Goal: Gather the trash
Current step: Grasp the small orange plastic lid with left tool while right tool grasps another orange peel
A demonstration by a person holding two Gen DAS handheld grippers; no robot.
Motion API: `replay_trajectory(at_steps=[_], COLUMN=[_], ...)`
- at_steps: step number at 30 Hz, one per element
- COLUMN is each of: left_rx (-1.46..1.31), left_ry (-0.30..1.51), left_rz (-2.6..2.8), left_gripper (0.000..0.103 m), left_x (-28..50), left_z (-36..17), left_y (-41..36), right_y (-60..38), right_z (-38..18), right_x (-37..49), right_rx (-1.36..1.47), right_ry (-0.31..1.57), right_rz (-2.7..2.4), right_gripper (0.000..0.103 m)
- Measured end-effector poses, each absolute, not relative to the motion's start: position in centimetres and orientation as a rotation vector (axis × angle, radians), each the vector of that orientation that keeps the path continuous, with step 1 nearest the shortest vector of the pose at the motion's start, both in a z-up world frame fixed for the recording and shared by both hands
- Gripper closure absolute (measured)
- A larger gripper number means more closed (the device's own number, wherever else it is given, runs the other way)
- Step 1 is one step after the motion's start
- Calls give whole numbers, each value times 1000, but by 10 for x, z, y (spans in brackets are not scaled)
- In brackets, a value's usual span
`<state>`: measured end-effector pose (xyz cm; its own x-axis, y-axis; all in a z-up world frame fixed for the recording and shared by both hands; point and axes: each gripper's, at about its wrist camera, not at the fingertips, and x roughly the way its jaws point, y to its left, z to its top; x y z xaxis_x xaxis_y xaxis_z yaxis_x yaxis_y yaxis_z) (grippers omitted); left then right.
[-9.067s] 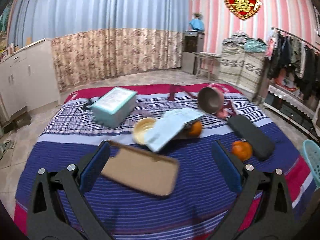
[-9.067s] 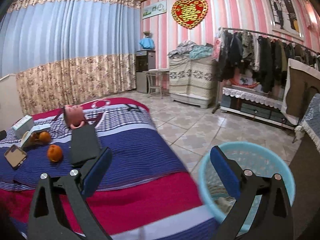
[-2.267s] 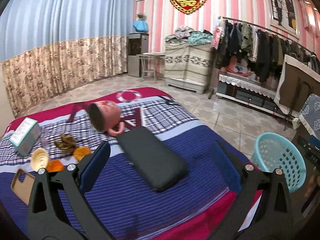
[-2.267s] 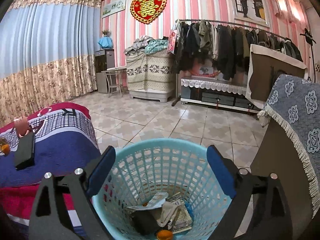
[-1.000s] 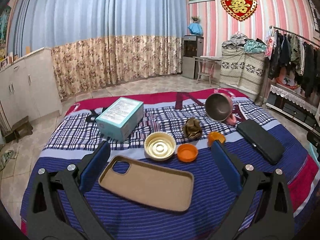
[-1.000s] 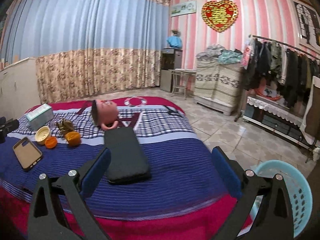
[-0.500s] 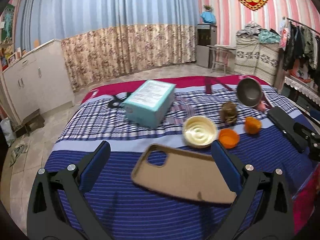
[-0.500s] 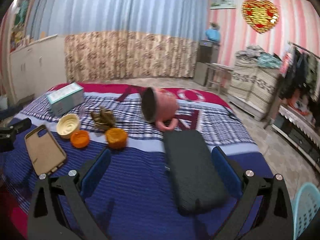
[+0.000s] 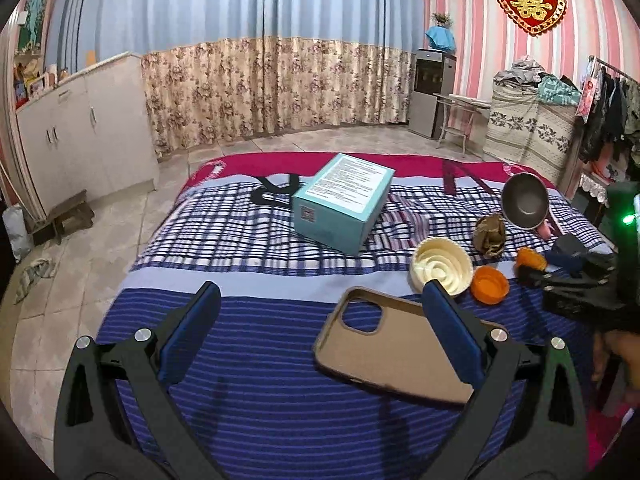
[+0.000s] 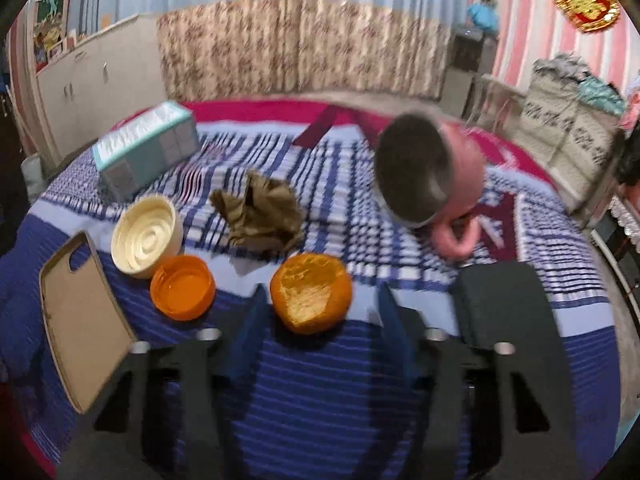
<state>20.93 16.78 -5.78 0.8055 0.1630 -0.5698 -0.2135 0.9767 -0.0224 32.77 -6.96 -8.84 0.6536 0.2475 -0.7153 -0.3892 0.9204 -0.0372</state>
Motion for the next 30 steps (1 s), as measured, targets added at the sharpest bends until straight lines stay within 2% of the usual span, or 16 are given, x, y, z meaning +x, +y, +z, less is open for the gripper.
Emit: replay_trajectory(at_steps=[1, 3, 11, 14, 16, 19, 21, 23, 24, 25, 30], left_rx=[-88, -86, -95, -97, -94, -85, -71, -51, -54, -59, -24], left_ry=[607, 625, 707, 748, 787, 856, 873, 882, 896, 917, 952], left_rz=[194, 178, 42, -1, -30, -51, -42, -46, -56, -68, -10], left_gripper=[6, 6, 7, 17, 31, 43, 44, 53, 63, 67, 67], left_x=[211, 215, 241, 250, 257, 269, 274, 278, 281, 285, 297], left_z=[-58, -59, -66, -72, -77, -90, -96, -98, -100, -102, -107], left_y=[165, 158, 106, 86, 72, 54, 49, 42, 41, 38, 28], right_y=[-69, -74, -120, -146, -172, -200, -213, -227, -229, -232, -251], right_z=[-89, -85, -68, -63, -60, -58, -59, -59, -60, -61, -63], right_x=[327, 320, 275, 266, 259, 251, 248, 245, 245, 245, 237], right_rx=[-191, -176, -185, -172, -138, -96, -80, -60, -52, -43, -4], right_ry=[781, 751, 657, 655, 651, 646, 645, 642, 642, 641, 634], right_rz=[378, 382, 294, 248, 215, 173, 153, 135, 130, 123, 100], right_gripper=[65, 68, 69, 69, 69, 69, 69, 69, 69, 69, 69])
